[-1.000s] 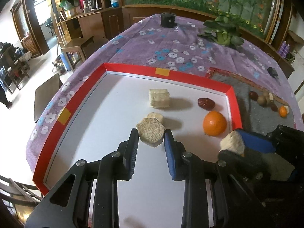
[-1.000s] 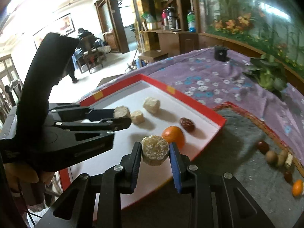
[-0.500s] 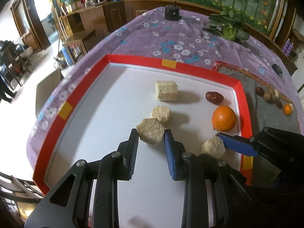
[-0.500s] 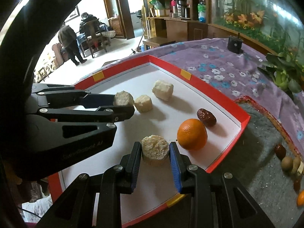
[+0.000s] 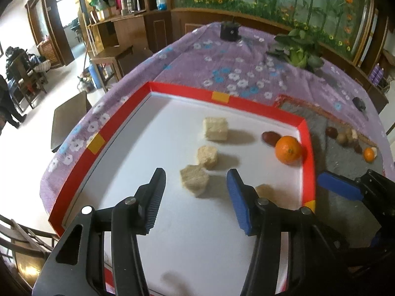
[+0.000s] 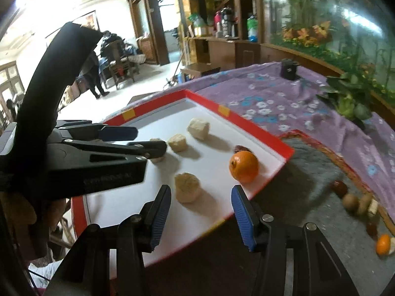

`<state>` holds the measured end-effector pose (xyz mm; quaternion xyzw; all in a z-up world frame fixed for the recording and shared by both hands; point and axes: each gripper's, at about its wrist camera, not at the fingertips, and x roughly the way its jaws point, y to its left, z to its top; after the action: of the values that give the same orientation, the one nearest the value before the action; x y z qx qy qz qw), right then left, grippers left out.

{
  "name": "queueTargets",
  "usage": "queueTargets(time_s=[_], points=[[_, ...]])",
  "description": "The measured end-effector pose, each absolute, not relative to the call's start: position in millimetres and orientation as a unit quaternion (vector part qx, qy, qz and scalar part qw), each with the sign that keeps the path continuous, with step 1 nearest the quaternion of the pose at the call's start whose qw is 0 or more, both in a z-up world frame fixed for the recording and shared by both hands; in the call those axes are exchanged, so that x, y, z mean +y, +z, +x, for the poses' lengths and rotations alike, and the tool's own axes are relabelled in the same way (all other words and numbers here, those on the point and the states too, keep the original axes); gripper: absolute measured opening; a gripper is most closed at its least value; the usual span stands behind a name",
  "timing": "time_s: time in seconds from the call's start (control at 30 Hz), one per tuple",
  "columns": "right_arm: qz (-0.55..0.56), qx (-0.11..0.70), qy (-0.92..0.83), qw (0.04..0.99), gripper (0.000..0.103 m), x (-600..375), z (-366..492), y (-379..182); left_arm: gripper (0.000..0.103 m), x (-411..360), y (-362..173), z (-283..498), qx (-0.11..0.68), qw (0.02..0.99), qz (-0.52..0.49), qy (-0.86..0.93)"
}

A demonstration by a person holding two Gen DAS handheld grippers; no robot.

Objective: Organize fruits
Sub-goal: 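Open the left gripper to drop its block while the right gripper releases its block, then move the left gripper back over the felt and grasp a red date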

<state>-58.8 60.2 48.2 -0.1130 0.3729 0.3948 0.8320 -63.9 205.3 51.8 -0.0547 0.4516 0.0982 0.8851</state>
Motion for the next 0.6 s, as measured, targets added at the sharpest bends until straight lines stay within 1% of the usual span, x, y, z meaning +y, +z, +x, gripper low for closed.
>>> queueTargets(time_s=[0.2, 0.3, 0.6], points=[[-0.081, 0.352, 0.366, 0.858, 0.050, 12.7, -60.3, 65.2, 0.052, 172.2, 64.4, -62.8, 0.439, 0.895, -0.048, 0.069], [-0.072, 0.347, 0.346, 0.869, 0.052, -13.6, -59.8, 70.8, 0.052, 153.2, 68.7, -58.8, 0.436, 0.897, -0.043, 0.053], [-0.034, 0.338, 0.281, 0.898, 0.053, -102.9, -54.0, 77.1, 0.052, 97.0, 73.4, -39.5, 0.443, 0.896, -0.030, 0.008]])
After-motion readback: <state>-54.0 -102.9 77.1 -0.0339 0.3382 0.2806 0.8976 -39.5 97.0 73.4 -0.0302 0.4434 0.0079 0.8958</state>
